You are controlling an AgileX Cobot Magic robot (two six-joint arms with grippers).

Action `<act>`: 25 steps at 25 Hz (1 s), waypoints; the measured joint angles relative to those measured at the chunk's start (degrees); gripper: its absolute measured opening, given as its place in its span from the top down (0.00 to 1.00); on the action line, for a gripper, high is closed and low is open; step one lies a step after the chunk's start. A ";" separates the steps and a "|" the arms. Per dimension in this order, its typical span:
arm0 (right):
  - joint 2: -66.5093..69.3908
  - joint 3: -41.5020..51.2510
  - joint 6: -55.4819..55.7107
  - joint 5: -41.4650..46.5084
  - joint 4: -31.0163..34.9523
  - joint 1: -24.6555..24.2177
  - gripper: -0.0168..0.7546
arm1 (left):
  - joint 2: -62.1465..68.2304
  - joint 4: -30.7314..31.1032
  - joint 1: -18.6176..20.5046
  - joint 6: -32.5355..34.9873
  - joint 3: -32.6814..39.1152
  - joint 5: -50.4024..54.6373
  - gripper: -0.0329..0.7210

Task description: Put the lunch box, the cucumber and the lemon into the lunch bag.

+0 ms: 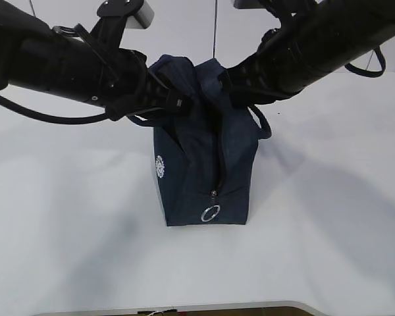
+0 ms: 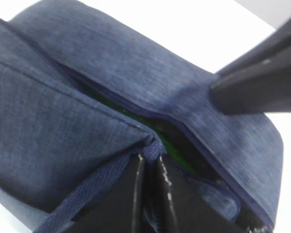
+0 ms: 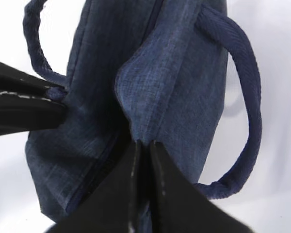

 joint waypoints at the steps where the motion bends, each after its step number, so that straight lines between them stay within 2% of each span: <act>1: 0.00 0.00 -0.33 0.00 0.18 0.00 0.94 | 0.00 0.00 0.00 0.00 0.00 0.00 0.95; 4: 0.00 0.00 -1.89 0.00 0.92 0.00 0.88 | 0.00 0.00 0.00 0.00 0.00 0.00 0.95; 8: 0.00 0.00 -2.97 0.00 1.88 0.00 0.63 | 0.00 0.10 0.00 0.00 0.00 0.23 0.95; 11: 0.00 0.00 -3.21 0.02 2.00 0.00 0.53 | 0.00 0.90 0.00 0.00 0.00 0.54 0.95; 21: -4.74 0.00 -3.21 0.46 1.93 0.00 0.50 | -0.37 2.61 0.00 0.00 -0.10 2.81 0.95; 25: -7.23 0.00 -4.50 3.26 1.67 0.00 0.50 | -2.11 3.61 0.22 0.00 -0.10 2.94 0.95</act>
